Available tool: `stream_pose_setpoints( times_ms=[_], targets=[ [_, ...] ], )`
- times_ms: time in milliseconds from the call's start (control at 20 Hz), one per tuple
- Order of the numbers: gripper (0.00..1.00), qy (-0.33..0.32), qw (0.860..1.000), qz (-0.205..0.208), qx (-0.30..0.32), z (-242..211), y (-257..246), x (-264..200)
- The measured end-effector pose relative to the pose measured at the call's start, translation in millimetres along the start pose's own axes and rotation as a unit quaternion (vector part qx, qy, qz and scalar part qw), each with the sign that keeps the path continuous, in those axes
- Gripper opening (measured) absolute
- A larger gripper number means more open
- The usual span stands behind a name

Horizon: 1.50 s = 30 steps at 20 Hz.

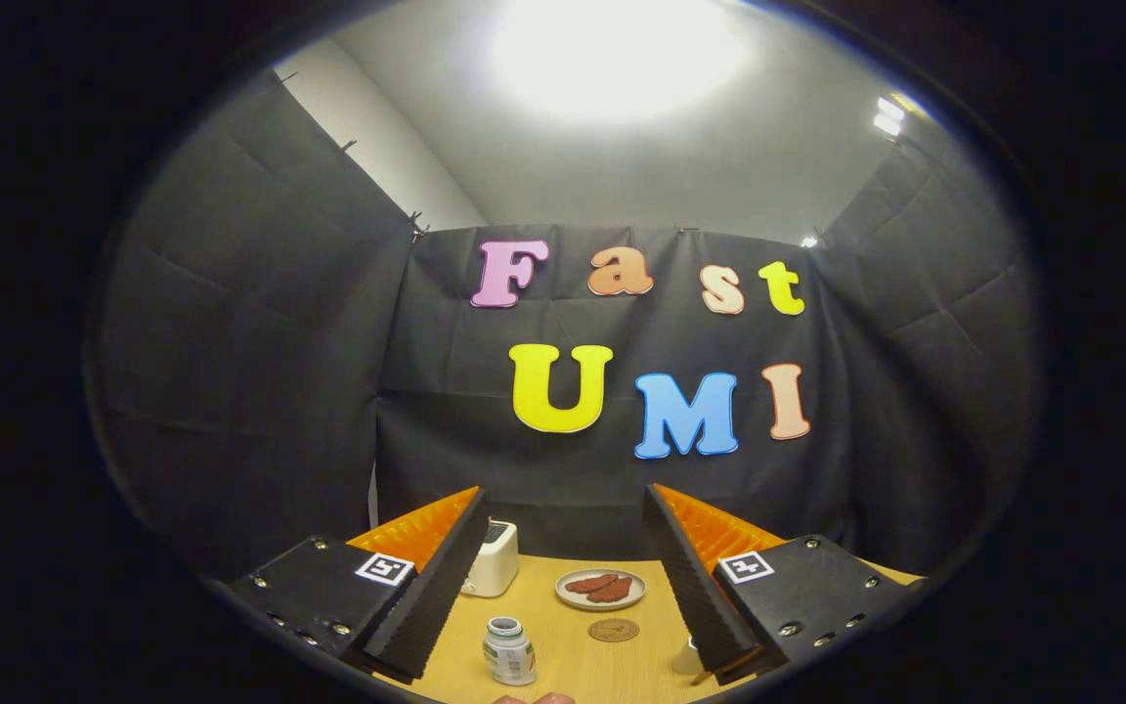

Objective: Take the bottle from table, then pour the juice into the cup, finally place the bottle on the coaster

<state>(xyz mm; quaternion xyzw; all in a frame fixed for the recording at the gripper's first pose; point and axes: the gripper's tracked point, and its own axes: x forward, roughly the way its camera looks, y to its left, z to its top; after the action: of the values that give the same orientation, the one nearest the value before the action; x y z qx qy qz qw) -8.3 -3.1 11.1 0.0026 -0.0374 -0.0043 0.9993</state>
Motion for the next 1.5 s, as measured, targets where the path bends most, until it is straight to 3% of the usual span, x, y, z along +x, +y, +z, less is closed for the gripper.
stream_pose_setpoints(
  times_ms=[250, 600, 800, 1500],
  targets=[
    [0.97, -0.003, 1.000, 0.003, 0.003, -19, 13, 5],
    [0.98, 0.021, 1.000, 0.004, 0.005, -86, 40, 16],
    [0.97, 0.050, 0.999, 0.009, -0.016, -127, 57, 25],
    [0.98, 0.160, 0.987, -0.005, 0.006, -262, 76, 44]
  ],
)
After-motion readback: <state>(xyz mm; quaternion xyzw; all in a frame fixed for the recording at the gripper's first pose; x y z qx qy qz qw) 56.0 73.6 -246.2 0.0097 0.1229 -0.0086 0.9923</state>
